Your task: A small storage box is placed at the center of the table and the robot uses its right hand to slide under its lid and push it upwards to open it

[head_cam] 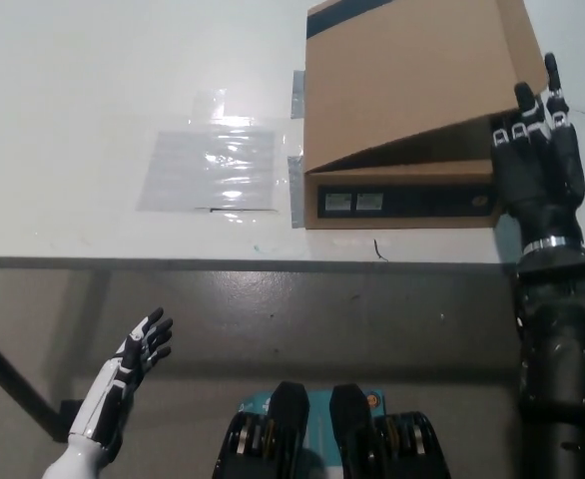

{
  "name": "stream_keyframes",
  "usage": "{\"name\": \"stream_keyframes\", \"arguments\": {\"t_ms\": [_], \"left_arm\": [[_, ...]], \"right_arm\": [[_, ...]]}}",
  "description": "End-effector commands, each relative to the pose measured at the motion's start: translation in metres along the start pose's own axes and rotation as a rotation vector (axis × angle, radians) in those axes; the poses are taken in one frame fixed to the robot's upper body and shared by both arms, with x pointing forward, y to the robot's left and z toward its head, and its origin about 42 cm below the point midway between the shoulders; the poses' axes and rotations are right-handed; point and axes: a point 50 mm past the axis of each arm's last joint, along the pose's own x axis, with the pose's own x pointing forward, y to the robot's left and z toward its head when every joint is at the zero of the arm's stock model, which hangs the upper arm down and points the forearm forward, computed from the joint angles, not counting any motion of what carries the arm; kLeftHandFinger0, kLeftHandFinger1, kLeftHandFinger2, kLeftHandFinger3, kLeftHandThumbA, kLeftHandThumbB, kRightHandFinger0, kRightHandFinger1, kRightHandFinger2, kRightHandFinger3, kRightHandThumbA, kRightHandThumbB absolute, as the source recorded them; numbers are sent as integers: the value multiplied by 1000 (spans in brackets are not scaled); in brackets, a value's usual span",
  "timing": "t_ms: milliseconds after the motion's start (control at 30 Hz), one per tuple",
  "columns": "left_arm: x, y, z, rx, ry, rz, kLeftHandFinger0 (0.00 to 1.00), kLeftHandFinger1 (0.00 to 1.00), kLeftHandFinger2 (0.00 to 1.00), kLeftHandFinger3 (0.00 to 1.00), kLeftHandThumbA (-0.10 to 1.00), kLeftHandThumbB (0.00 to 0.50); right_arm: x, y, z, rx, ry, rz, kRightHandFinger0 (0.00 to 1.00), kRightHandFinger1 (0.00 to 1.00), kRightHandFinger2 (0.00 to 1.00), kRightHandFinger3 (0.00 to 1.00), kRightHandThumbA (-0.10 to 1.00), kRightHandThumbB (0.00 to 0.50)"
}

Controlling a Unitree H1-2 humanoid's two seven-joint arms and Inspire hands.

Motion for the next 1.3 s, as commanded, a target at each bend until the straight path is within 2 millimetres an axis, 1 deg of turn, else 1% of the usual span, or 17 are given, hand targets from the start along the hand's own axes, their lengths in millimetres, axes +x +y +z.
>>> {"name": "stream_keyframes", "arguments": {"t_ms": [0,100,333,433,567,600,633,700,767,867,900,933,1067,1100,1200,1233,1267], "left_arm": [[6,3,11,14,-65,-14,1000,1000,1000,1000,1000,261],[6,3,11,10,-73,-14,1000,1000,1000,1000,1000,248],[9,2,13,8,-77,-13,1000,1000,1000,1000,1000,269],[9,2,14,15,-78,-12,1000,1000,1000,1000,1000,275],[10,1,16,14,-83,-13,1000,1000,1000,1000,1000,271],[10,1,16,20,-84,-12,1000,1000,1000,1000,1000,279],[10,1,17,22,-84,-16,1000,1000,1000,1000,1000,281],[12,1,18,21,-93,-20,1000,1000,1000,1000,1000,289],[13,0,19,21,-96,-24,1000,1000,1000,1000,1000,292],[14,1,20,14,-101,-24,1000,1000,1000,1000,1000,302],[15,1,21,12,-104,-26,1000,1000,1000,1000,1000,308],[15,2,21,16,-103,-28,1000,1000,1000,1000,1000,317],[16,2,22,22,-101,-35,1000,1000,1000,1000,1000,333],[17,3,23,26,-107,-38,1000,1000,1000,1000,1000,325],[19,2,24,21,-111,-41,1000,1000,1000,1000,1000,305],[20,3,24,16,-114,-45,1000,1000,1000,1000,1000,295],[20,3,24,16,-112,-48,1000,1000,1000,1000,1000,299]], "right_arm": [[23,54,2,25,-8,141,1000,1000,1000,1000,1000,302],[34,73,-3,46,2,158,1000,1000,1000,1000,1000,298],[63,112,-24,47,57,215,1000,1000,1000,1000,1000,306],[75,129,-41,36,97,222,1000,1000,1000,1000,1000,304],[90,148,-70,0,163,229,1000,1000,1000,1000,1000,286],[93,152,-77,-16,180,234,1000,1000,1000,1000,1000,299],[96,155,-84,-28,201,237,1000,1000,1000,1000,1000,298],[101,163,-98,-55,233,229,1000,1000,1000,1000,1000,278],[103,168,-110,-97,253,239,1000,1000,1000,1000,1000,277],[104,174,-134,-153,305,247,1000,1000,1000,1000,1000,264],[104,176,-143,-170,327,249,1000,1000,1000,1000,1000,267],[103,177,-151,-182,349,248,1000,1000,1000,1000,1000,284],[96,175,-174,-240,411,254,1000,1000,1000,1000,1000,279],[92,176,-182,-263,425,269,1000,1000,1000,1000,1000,268],[85,176,-193,-383,451,325,1000,1000,1000,1000,1000,316],[83,175,-195,-397,454,331,1000,1000,1000,1000,1000,296],[78,173,-201,-421,470,344,1000,1000,1000,1000,1000,310]]}}
